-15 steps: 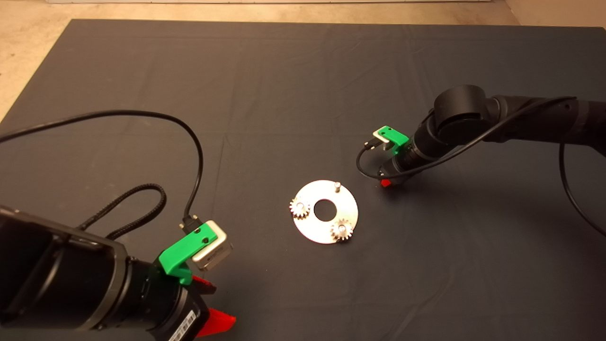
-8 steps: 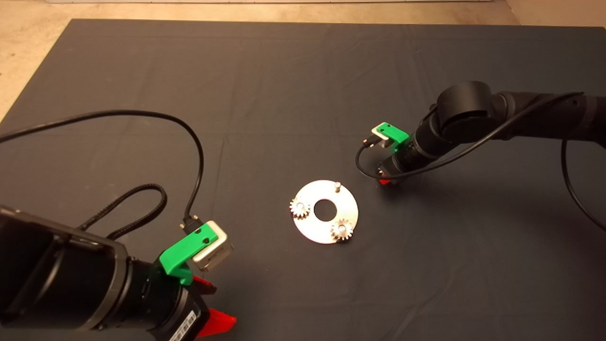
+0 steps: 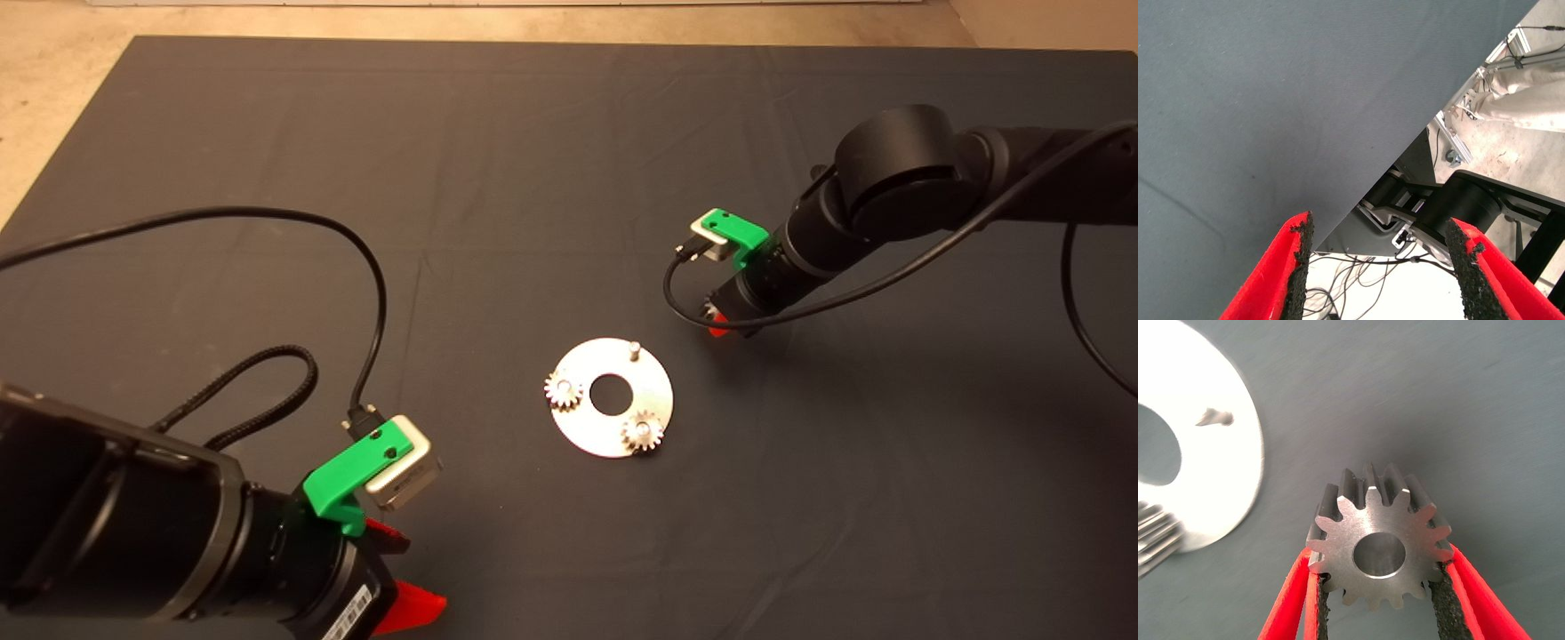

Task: Install three planetary gears onto the carrier pins

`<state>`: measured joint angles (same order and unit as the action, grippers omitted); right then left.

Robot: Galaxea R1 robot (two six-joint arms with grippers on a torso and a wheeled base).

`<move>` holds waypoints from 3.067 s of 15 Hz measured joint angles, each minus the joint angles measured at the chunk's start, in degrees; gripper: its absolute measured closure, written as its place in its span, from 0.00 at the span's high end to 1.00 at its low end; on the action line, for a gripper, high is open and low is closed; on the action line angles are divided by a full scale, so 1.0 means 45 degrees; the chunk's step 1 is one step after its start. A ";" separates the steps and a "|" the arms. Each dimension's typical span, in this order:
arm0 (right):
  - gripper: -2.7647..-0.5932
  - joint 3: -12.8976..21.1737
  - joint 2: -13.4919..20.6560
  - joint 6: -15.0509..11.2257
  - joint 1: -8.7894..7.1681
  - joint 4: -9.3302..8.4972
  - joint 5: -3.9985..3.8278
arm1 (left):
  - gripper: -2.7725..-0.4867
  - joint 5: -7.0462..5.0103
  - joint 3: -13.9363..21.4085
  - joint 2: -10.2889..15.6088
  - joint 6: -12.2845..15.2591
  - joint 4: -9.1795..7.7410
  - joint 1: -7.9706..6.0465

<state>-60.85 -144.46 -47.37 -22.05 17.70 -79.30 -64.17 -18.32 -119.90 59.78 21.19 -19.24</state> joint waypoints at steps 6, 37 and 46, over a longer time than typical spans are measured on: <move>0.12 -0.0127 -0.1610 0.0005 -0.0165 -0.0480 -0.0368 | 0.37 -0.0027 0.0000 -0.0446 0.0005 0.0000 0.0000; 0.11 -0.1651 -0.3385 0.1482 0.0382 -0.0707 -0.1520 | 0.37 -0.0049 0.0000 -0.0343 0.0059 0.0005 -0.0005; 0.11 -0.2230 -0.3388 0.1921 0.0384 -0.0707 -0.1521 | 0.37 -0.0049 0.0000 -0.0197 0.0060 0.0000 -0.0005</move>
<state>-70.89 -159.71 -38.73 -20.33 14.52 -86.15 -64.39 -18.32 -120.78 60.05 21.19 -19.26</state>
